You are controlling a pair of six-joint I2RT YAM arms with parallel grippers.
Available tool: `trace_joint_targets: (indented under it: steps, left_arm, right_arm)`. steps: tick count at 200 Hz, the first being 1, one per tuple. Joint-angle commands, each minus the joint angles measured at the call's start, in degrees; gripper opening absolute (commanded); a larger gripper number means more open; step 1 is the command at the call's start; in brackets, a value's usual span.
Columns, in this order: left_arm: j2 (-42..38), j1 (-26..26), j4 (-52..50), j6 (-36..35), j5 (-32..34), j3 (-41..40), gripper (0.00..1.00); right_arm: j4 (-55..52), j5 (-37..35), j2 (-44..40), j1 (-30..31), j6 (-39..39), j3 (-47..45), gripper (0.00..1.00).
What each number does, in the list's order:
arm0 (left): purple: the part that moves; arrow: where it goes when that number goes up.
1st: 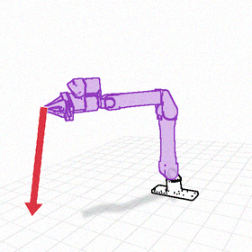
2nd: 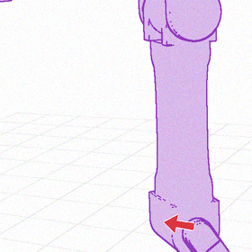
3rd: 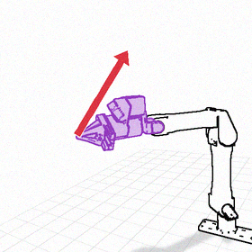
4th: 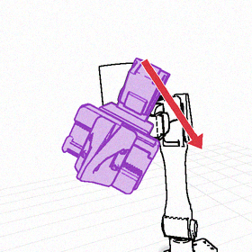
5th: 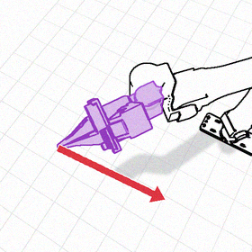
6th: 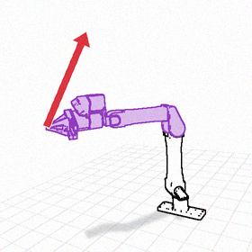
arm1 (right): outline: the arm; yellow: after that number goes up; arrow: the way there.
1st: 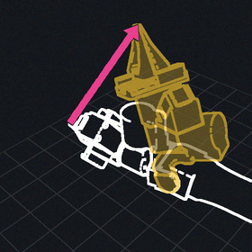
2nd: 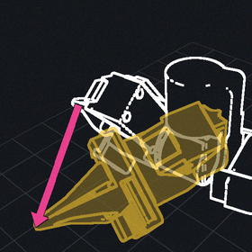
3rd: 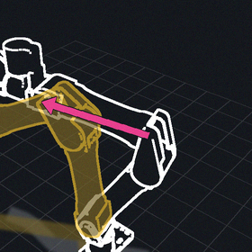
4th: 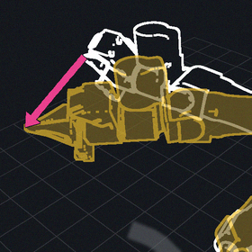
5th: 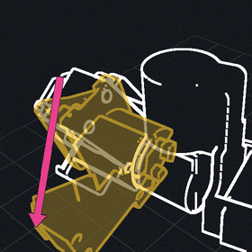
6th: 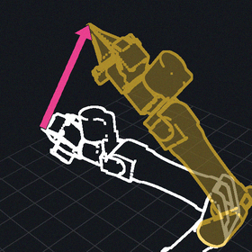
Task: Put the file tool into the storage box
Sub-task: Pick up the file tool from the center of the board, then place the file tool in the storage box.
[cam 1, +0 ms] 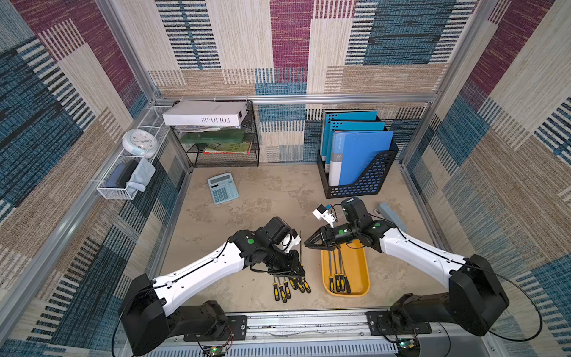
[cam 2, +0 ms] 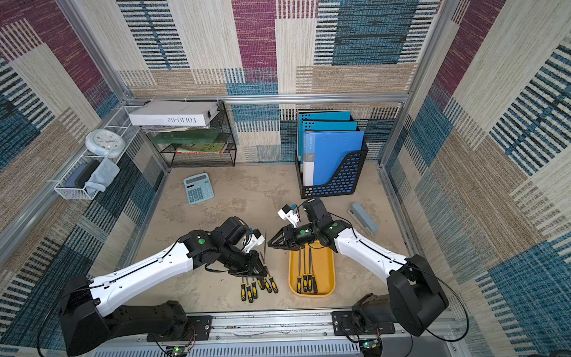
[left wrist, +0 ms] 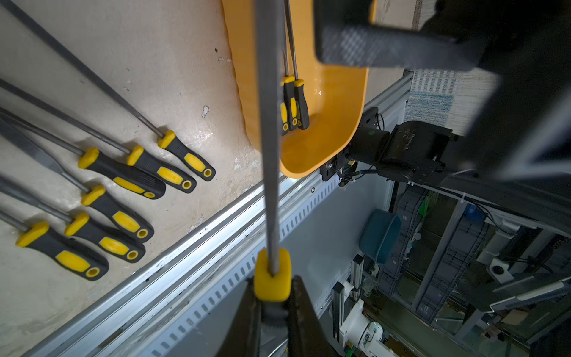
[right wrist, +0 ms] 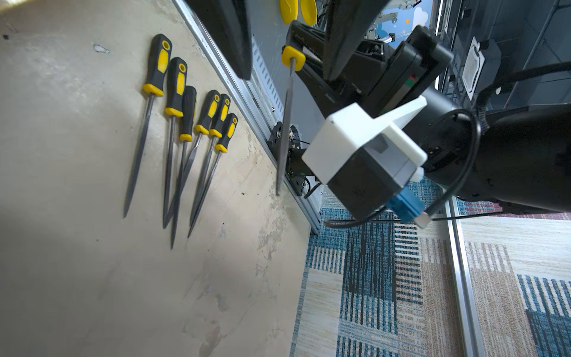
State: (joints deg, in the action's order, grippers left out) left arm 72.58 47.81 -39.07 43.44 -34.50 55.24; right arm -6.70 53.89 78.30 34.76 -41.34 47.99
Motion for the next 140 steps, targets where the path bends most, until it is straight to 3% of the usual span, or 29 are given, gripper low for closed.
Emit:
trace_joint_targets:
  steps: [1,51,70,92,101,111,127,133,140]
  left_arm:
    - [0.63,0.12,0.51,-0.99,-1.26,0.57,0.03]
    - [1.09,0.52,1.03,-0.97,-1.03,0.57,0.03]
    - [1.10,0.53,1.48,-0.74,-1.02,0.39,0.03]
    - [0.97,0.52,1.56,-0.72,-0.90,0.22,0.05]
    - [0.92,0.53,1.13,-0.62,-0.50,0.09,0.21]
    - [0.60,0.45,0.59,-0.35,0.39,-0.09,0.53]
    - [-0.13,0.23,-1.62,0.01,3.59,0.00,0.79]
    - [-0.64,0.11,-2.40,0.16,4.17,-0.03,0.97]
    - [-1.31,-0.10,-2.89,0.42,4.58,-0.17,0.99]
  right_arm:
    - [2.48,-0.89,0.98,1.24,-1.32,0.57,0.42]
    - [3.53,-1.34,4.34,2.72,-1.99,2.58,0.34]
    - [2.86,-1.33,5.68,2.94,-1.55,3.39,0.21]
    - [1.54,-1.41,6.20,3.02,-1.11,4.04,0.00]
    - [1.19,-1.21,6.14,2.86,-1.20,4.13,0.00]
    - [-0.57,-1.37,6.09,2.56,-0.84,4.50,0.00]
    - [-8.60,-3.22,6.12,1.21,3.08,6.18,0.00]
    - [-12.34,-4.68,5.88,0.24,4.85,6.83,0.00]
    - [-16.58,-6.76,5.52,-1.09,6.99,7.47,0.00]
